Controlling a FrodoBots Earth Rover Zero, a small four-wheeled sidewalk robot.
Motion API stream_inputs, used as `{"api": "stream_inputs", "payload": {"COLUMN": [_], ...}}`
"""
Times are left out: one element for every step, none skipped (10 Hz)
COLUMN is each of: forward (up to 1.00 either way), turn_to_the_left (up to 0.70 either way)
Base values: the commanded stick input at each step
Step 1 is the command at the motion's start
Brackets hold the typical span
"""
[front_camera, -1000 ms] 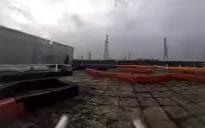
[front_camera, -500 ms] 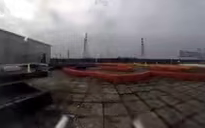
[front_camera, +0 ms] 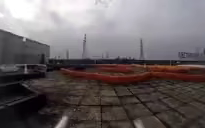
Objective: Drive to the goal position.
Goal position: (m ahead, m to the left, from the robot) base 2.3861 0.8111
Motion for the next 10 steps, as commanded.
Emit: {"api": "stream_inputs", "payload": {"forward": [0.0, 0.0, 0.0, 0.0, 0.0, 0.0, 0.0, 0.0, 0.0, 0.0], "turn_to_the_left": [-0.7, -0.7, -0.7, -0.7, -0.7, -0.7, -0.7, -0.7, -0.7, -0.7]}}
